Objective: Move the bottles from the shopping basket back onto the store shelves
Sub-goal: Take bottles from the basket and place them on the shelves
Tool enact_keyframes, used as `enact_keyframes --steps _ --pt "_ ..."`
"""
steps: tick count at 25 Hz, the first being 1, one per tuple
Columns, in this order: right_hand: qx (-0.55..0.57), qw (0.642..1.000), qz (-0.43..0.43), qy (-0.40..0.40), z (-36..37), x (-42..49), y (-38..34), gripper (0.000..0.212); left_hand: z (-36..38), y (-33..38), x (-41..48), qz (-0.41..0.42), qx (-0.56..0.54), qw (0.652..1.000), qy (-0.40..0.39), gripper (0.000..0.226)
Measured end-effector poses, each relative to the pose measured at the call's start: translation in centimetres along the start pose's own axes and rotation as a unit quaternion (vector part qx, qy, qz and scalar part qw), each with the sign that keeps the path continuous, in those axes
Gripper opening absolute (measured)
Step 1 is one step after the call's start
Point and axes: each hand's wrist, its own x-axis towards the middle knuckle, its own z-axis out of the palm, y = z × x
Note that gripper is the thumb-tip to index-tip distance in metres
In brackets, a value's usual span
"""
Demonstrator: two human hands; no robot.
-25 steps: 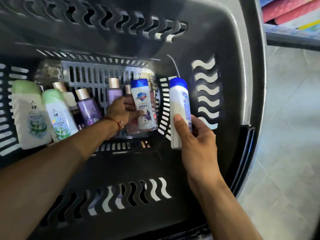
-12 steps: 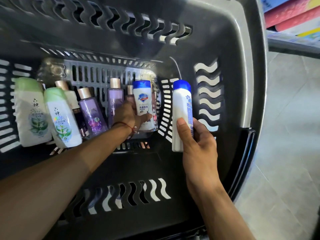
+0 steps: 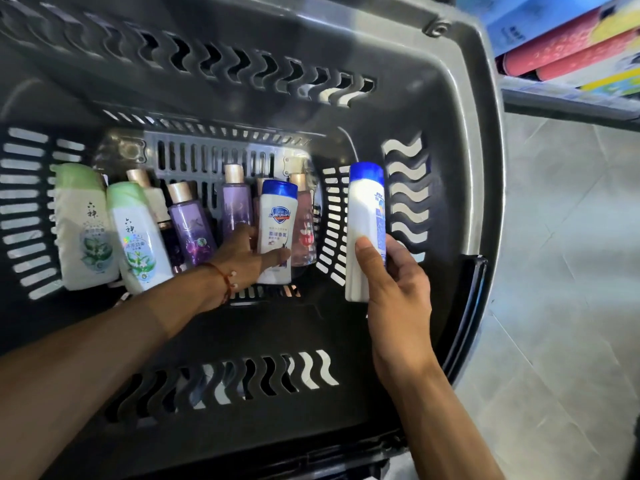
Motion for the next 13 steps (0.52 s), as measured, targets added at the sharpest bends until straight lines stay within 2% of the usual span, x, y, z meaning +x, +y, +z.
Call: enact_keyframes --steps 7,10,13 --pt "-0.016 0.999 0.004 -0.030 0.6 -5.3 -4.0 0.019 -2.3 3.9 -10.0 0.039 -0.072 0.997 -0.001 0.045" --pt "0.040 0.998 0.032 -0.030 0.5 -9.5 -7.1 0.020 -3.8 7.3 -16.2 0.065 -0.082 0.994 -0.003 0.043" --pt "0.100 0.993 0.036 -0.047 0.0 -14.4 -10.5 0.031 -5.6 10.6 -22.6 0.083 -0.073 0.994 -0.012 0.039"
